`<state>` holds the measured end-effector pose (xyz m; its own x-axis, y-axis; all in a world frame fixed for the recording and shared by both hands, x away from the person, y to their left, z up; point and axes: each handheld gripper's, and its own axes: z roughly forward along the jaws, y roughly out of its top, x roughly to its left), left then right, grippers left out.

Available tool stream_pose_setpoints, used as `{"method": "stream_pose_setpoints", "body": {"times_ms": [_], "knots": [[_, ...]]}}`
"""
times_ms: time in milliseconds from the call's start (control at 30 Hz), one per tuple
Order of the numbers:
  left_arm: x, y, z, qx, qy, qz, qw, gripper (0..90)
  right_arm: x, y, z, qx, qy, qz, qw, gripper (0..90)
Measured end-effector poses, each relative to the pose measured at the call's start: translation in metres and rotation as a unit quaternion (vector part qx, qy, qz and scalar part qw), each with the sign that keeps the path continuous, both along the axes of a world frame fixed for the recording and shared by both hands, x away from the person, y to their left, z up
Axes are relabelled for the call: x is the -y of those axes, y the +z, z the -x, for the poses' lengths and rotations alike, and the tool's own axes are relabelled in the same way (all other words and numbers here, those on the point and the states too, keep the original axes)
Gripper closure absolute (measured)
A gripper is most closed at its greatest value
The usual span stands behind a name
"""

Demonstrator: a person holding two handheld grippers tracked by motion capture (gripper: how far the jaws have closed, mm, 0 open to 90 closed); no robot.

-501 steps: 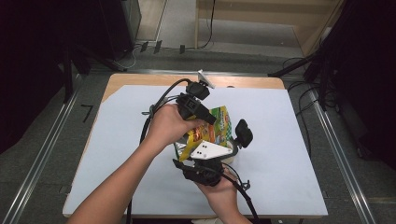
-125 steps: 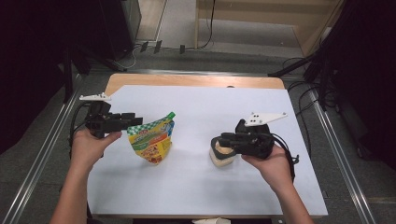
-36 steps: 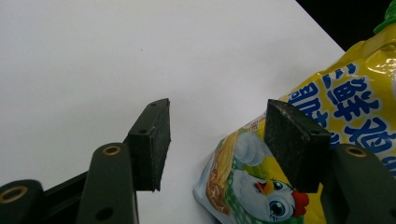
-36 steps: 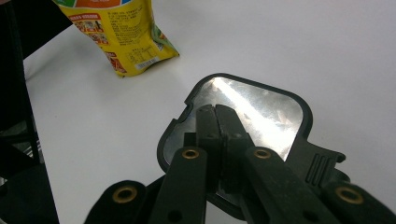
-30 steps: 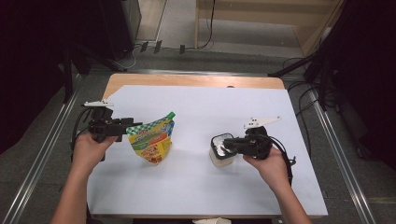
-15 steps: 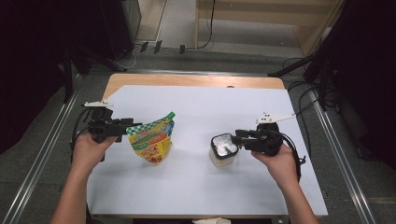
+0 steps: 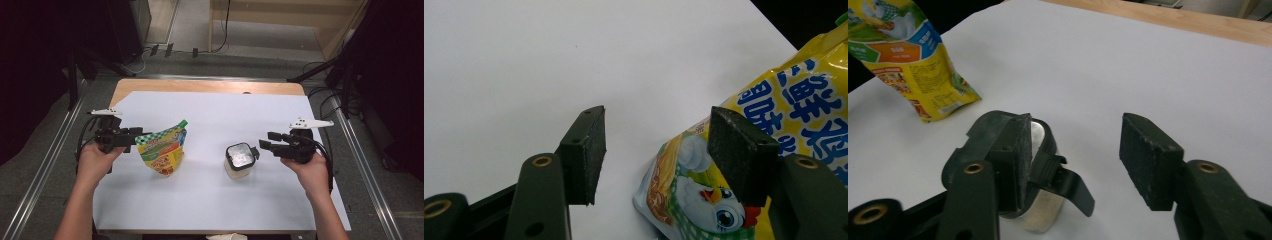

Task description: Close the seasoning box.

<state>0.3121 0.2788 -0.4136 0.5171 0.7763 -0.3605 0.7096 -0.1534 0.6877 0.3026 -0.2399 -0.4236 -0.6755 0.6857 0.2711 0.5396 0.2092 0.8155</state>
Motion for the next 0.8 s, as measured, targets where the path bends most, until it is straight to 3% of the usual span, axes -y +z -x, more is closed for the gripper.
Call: {"method": "stream_pose_setpoints", "body": {"times_ms": [100,333,800], "knots": [[0.0,0.0,0.0,-0.001,0.001,-0.001,1.0,41.4,0.007,-0.002,0.0,0.022,-0.005,0.005,0.9997,45.9],[-0.001,-0.002,0.0,-0.002,0.001,-0.002,1.0,41.4,0.019,-0.007,-0.002,0.034,-0.032,0.011,0.9989,40.7],[-0.002,-0.008,0.0,-0.007,0.003,-0.009,0.9999,41.4,0.041,-0.028,-0.009,0.024,-0.068,0.014,0.9973,31.6]]}}
